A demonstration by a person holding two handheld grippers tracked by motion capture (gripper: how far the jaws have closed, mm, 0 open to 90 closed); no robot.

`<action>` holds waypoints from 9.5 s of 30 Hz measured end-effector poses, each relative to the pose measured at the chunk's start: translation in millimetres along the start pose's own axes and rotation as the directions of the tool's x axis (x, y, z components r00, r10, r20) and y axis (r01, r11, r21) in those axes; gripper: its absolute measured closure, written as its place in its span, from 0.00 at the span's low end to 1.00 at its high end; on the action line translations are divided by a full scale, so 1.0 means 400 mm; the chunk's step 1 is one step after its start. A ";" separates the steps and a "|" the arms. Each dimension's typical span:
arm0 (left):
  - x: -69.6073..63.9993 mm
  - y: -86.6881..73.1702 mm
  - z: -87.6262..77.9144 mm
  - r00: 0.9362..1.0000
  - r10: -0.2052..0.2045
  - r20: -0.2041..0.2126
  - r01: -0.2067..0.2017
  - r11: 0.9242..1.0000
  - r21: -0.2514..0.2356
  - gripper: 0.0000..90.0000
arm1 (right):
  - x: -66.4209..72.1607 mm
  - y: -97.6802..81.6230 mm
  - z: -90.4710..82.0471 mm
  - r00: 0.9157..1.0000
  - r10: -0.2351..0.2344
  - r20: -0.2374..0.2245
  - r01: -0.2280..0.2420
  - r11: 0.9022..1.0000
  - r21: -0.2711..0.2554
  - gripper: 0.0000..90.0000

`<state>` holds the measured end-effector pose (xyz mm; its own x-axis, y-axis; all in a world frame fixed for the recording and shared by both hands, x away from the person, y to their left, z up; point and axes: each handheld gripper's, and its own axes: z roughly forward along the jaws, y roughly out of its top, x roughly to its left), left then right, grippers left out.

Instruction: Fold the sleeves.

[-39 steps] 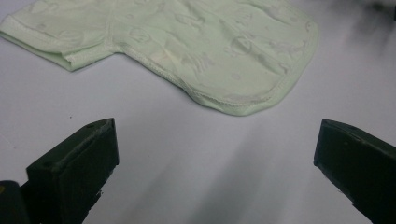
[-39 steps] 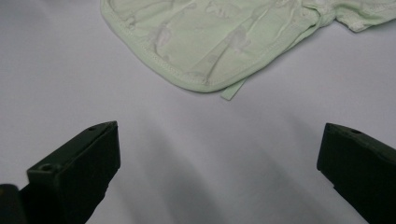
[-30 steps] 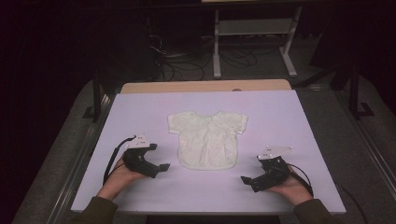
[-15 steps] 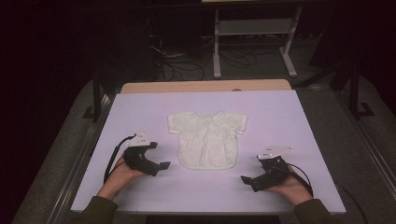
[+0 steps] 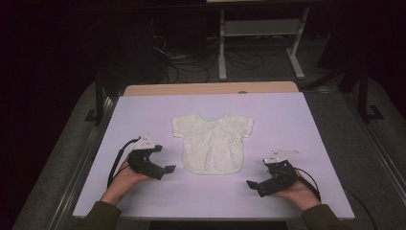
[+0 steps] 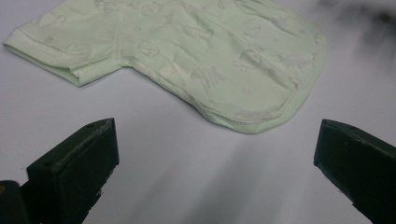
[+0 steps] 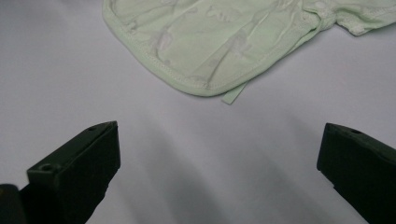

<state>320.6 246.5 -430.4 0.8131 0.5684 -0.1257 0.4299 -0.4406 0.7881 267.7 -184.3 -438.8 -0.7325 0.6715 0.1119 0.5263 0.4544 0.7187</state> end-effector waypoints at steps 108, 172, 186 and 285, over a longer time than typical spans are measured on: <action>0.082 0.117 0.067 0.999 -0.023 -0.036 0.021 0.998 -0.057 0.00 | -0.001 0.002 0.003 1.000 -0.001 -0.010 0.001 1.000 0.001 0.00; 0.172 0.172 0.142 0.997 -0.030 -0.077 0.027 0.999 -0.041 0.00 | -0.020 0.003 0.019 1.000 -0.002 -0.021 0.002 1.000 0.000 0.00; 0.203 0.190 0.165 0.995 -0.039 -0.090 0.036 0.999 -0.041 0.00 | -0.019 0.003 0.022 1.000 -0.009 -0.022 0.010 1.000 0.011 0.00; 0.329 0.151 0.234 0.972 -0.109 -0.209 0.122 0.991 0.049 0.96 | -0.012 0.002 0.029 0.999 -0.033 -0.033 0.034 0.999 0.031 0.00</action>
<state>490.2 229.4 -455.7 0.6609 0.7459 -0.0821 0.5444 -0.4012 0.7367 276.7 -180.6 -446.8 -0.7632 0.6365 0.1107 0.5142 0.4947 0.7006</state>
